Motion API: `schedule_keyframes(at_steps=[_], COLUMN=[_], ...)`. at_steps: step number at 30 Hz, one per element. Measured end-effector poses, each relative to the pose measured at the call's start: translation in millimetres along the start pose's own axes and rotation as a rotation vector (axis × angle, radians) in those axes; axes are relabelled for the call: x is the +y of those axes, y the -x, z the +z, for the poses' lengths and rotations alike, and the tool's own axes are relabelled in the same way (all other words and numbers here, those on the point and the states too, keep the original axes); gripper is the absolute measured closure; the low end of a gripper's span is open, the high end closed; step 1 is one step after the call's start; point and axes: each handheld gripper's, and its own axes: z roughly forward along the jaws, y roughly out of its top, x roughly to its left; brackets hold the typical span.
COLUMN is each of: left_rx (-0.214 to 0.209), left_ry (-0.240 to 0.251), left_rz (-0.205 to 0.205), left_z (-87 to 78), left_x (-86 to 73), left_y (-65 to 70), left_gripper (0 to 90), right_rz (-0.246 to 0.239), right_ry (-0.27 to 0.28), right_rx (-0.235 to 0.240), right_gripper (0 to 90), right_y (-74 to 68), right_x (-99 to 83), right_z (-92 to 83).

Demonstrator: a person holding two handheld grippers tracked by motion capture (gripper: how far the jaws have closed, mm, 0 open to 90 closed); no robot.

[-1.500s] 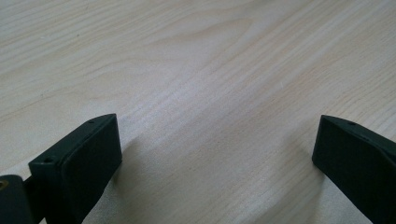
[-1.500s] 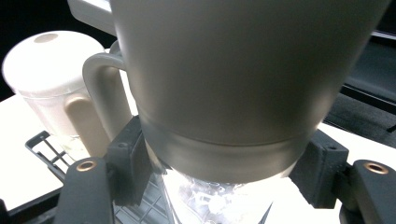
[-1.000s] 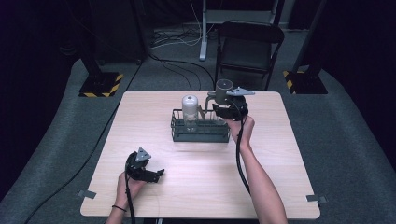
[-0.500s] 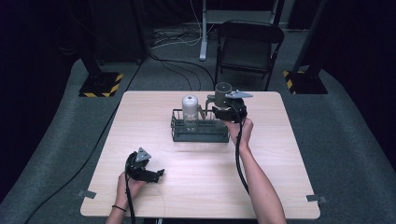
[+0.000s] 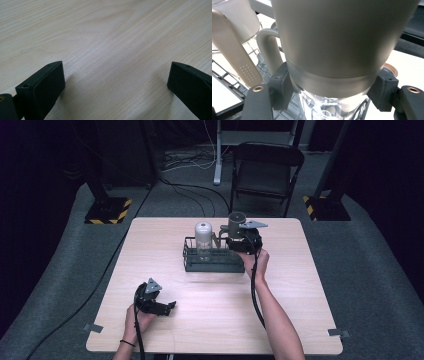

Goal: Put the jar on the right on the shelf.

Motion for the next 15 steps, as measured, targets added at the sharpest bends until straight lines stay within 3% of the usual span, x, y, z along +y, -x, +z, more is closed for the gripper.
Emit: schedule_keyframes(at_steps=[6,11,15], left_rx=[-0.001,-0.001,-0.001], left_ry=[0.000,0.000,0.000], left_rz=[0.000,0.001,0.001], left_z=[0.0,0.0,0.0], left_x=[0.0,0.0,0.0], left_y=[0.0,0.0,0.0], left_gripper=[1.0,1.0,1.0], right_rz=[-0.014,-0.072,-0.061], right_ry=[0.015,0.036,0.044], right_rx=[0.001,-0.003,0.005], right_gripper=[30.1,30.1,30.1], right_y=[-1.2,-6.6,-4.7], right_x=[-4.5,-11.1,-12.1], right_z=[-2.5,-5.3,-5.8])
